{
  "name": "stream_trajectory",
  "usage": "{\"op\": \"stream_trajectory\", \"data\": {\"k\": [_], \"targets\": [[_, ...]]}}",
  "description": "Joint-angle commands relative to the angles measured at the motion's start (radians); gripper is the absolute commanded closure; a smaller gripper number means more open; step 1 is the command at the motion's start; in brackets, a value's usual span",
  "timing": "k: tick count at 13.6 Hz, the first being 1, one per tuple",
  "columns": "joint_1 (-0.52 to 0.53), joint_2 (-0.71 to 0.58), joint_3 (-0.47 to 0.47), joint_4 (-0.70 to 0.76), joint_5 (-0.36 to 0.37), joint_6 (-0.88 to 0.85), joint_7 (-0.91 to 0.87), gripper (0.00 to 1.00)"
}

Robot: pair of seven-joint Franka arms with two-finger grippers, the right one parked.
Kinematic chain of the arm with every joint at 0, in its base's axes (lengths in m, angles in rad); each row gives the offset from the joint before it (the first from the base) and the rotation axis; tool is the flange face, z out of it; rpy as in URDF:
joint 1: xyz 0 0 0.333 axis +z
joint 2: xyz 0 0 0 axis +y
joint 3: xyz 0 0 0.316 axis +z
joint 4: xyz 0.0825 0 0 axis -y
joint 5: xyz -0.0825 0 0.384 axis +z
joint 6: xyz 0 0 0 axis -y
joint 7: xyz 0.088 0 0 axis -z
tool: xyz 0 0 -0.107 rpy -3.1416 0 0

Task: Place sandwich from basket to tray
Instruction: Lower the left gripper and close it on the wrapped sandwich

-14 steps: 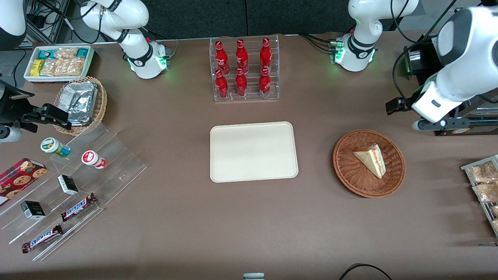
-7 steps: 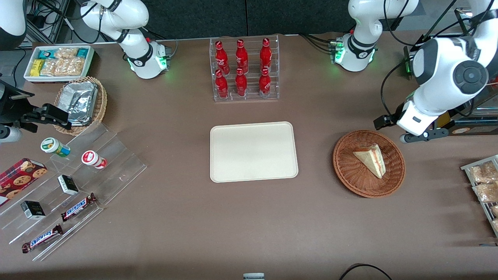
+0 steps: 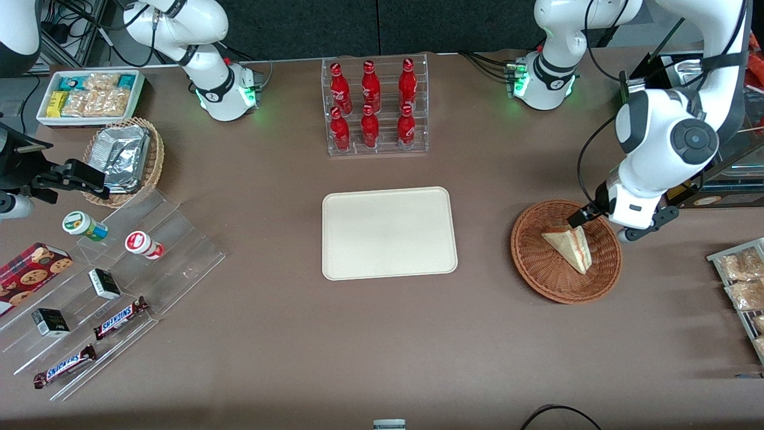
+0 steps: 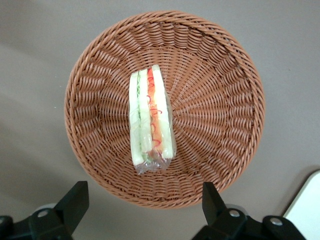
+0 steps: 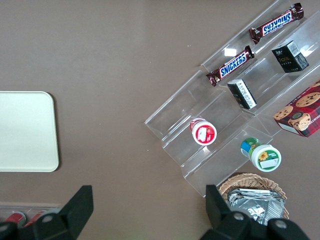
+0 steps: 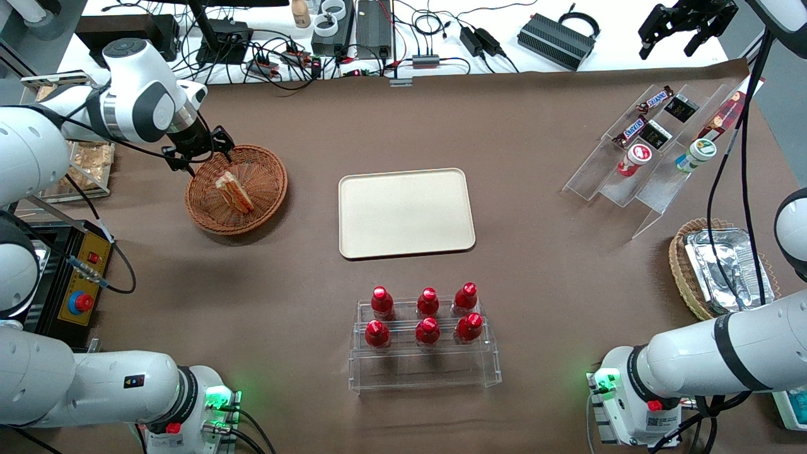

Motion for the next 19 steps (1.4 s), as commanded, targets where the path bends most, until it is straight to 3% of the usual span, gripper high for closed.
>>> {"op": "stream_trajectory", "data": {"k": [1,9,15,16,17,18,19], "targets": [[0.003,0.031,-0.005,0.001,0.014,0.030,-0.039,0.00],[0.006,0.143,-0.004,-0.005,0.017,0.157,-0.090,0.00],[0.012,0.202,-0.005,-0.007,0.084,0.196,-0.091,0.00],[0.012,0.202,-0.005,-0.011,0.083,0.194,-0.097,0.09],[0.012,0.202,-0.004,-0.010,0.081,0.193,-0.137,0.46],[0.012,0.202,-0.005,-0.008,0.081,0.191,-0.180,0.91],[0.013,0.199,-0.005,-0.004,0.081,0.185,-0.191,1.00]]}}
